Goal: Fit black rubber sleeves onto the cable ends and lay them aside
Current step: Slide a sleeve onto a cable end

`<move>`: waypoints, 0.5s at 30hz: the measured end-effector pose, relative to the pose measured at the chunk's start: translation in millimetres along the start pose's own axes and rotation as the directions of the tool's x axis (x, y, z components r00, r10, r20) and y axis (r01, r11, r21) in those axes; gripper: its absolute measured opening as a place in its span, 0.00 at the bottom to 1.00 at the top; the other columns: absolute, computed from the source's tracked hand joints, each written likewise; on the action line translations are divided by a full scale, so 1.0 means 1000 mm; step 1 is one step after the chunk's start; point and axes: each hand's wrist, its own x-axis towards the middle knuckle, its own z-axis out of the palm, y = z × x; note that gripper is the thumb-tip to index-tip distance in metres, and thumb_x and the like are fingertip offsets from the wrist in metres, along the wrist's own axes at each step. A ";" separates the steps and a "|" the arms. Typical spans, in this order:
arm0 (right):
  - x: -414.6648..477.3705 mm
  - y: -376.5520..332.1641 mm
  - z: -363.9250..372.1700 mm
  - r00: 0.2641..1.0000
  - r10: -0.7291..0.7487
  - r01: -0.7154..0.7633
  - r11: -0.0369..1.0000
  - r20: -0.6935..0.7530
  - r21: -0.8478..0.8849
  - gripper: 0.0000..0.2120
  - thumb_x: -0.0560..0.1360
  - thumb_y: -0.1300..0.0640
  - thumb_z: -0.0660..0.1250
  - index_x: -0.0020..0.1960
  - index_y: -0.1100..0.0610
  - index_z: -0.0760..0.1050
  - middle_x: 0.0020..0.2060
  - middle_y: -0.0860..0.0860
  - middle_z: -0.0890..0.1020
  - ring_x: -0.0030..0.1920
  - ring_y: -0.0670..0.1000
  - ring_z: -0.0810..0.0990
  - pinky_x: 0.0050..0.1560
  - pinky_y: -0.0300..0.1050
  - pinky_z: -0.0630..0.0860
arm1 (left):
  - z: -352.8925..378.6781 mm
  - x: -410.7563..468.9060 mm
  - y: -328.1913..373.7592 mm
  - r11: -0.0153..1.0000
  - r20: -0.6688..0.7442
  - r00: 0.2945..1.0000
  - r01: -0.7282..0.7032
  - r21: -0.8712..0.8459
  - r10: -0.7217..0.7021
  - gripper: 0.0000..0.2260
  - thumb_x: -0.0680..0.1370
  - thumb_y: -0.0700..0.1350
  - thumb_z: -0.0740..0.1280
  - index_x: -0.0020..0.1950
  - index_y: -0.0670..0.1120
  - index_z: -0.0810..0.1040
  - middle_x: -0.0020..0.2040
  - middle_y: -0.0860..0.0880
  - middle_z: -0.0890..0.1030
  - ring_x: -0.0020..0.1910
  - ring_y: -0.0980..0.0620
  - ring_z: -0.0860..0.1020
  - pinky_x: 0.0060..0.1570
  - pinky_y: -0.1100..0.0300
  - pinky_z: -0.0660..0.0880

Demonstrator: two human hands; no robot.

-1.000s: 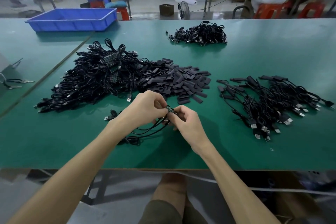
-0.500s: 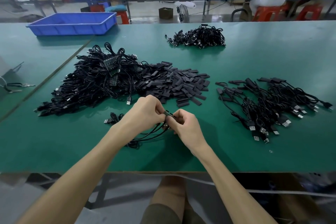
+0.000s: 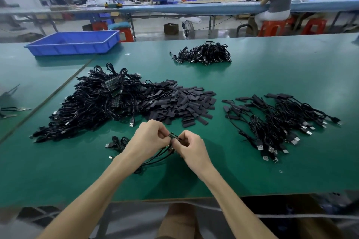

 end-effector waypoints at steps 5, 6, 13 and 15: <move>0.002 0.003 0.001 1.000 -0.016 0.016 1.000 -0.004 -0.019 0.16 0.77 0.51 0.74 0.38 0.57 0.72 0.28 0.44 0.73 0.29 0.44 0.67 0.32 0.41 0.64 | 0.005 0.001 -0.006 1.000 -0.020 1.000 0.004 -0.012 -0.004 0.08 0.75 0.42 0.75 0.40 0.54 0.81 0.35 0.55 0.83 0.33 0.61 0.80 0.33 0.70 0.74; 0.002 0.003 0.002 1.000 -0.019 0.019 1.000 -0.005 -0.025 0.16 0.77 0.52 0.74 0.38 0.58 0.72 0.28 0.45 0.73 0.30 0.44 0.67 0.32 0.42 0.64 | 0.005 0.000 -0.007 1.000 -0.023 1.000 0.006 -0.016 -0.007 0.08 0.75 0.42 0.75 0.40 0.54 0.81 0.35 0.55 0.83 0.33 0.61 0.80 0.32 0.71 0.73; 0.000 0.000 0.001 0.999 -0.031 0.030 0.998 -0.017 -0.060 0.16 0.76 0.53 0.74 0.36 0.56 0.71 0.27 0.45 0.72 0.29 0.43 0.66 0.32 0.41 0.63 | 0.006 -0.004 -0.005 1.000 -0.040 0.999 0.017 -0.019 -0.018 0.08 0.74 0.44 0.76 0.40 0.55 0.80 0.35 0.55 0.82 0.33 0.62 0.79 0.31 0.73 0.70; 0.000 0.000 0.002 0.999 -0.030 0.029 0.997 -0.017 -0.066 0.16 0.76 0.52 0.74 0.36 0.55 0.70 0.27 0.44 0.72 0.29 0.43 0.66 0.32 0.41 0.63 | 0.007 -0.005 -0.006 1.000 -0.050 0.999 0.014 -0.026 -0.016 0.09 0.74 0.43 0.76 0.39 0.55 0.80 0.34 0.56 0.82 0.32 0.64 0.79 0.31 0.73 0.69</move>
